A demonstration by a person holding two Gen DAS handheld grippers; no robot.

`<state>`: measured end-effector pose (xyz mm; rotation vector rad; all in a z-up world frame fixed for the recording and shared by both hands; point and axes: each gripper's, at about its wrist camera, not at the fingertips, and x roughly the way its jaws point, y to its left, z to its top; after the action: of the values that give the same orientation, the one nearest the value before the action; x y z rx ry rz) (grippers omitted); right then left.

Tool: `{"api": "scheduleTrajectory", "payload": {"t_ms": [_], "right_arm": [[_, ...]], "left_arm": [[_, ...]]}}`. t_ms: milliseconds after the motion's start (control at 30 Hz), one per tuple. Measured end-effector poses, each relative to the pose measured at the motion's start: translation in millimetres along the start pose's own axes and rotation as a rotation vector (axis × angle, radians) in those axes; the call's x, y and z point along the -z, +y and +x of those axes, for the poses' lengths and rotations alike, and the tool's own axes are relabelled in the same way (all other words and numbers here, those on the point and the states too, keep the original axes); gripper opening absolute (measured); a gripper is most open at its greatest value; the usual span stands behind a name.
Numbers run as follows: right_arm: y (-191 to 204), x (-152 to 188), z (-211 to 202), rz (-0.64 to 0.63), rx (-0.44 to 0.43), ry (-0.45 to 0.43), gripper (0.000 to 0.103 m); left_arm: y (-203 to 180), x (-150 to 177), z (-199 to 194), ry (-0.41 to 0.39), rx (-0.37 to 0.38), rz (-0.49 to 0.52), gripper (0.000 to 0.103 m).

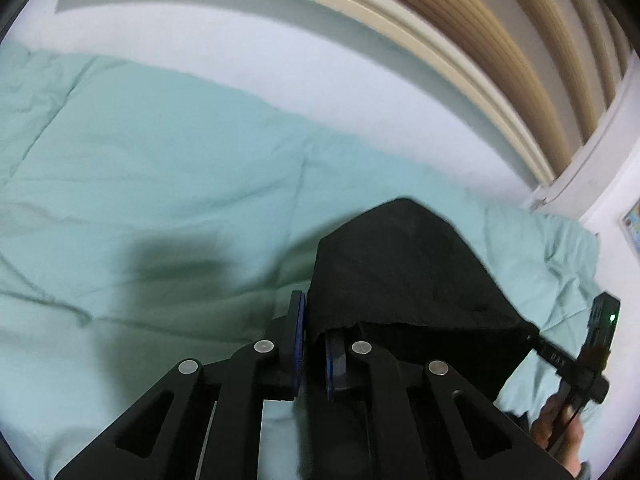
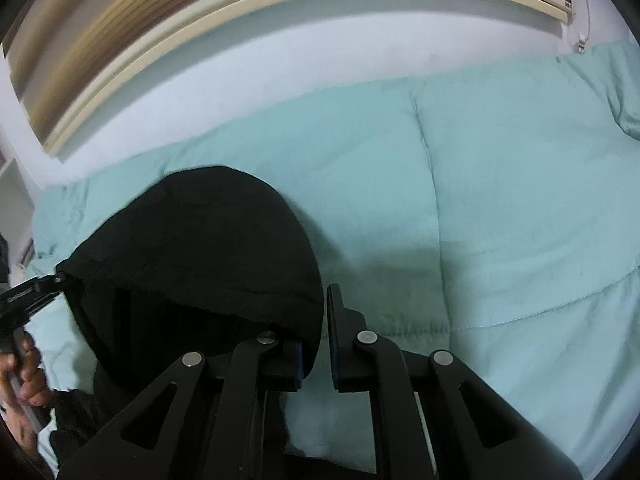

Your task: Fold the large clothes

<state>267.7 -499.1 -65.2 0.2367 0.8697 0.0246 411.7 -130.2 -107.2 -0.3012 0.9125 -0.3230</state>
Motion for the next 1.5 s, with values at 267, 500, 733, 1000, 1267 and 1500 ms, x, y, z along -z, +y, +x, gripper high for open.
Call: {"api": "scheduleTrajectory", "payload": {"t_ms": [267, 500, 733, 1000, 1267, 1500], "right_arm": [[-39.9, 22.6, 85.6, 0.107, -0.059, 0.242, 0.028], [-47.1, 20.9, 43.6, 0.070, -0.100, 0.271, 0.050], [-45.7, -10.2, -8.5, 0.070, -0.157, 0.151, 0.053], [26.2, -22.2, 50.9, -0.052, -0.136, 0.240, 0.056], [14.9, 1.9, 91.0, -0.017, -0.146, 0.337, 0.055], [-14.5, -27.7, 46.2, 0.058, -0.241, 0.249, 0.060]], "left_arm": [[53.9, 25.5, 67.4, 0.236, 0.021, -0.143, 0.017], [32.0, 23.0, -0.7, 0.183, -0.061, 0.046, 0.040], [-9.7, 20.1, -56.3, 0.046, 0.066, 0.089, 0.048], [-29.7, 11.5, 36.4, 0.196, 0.009, 0.085, 0.048], [-9.9, 26.9, 54.7, 0.252, 0.014, 0.022, 0.043], [-9.8, -1.0, -8.0, 0.082, 0.049, 0.034, 0.044]]}}
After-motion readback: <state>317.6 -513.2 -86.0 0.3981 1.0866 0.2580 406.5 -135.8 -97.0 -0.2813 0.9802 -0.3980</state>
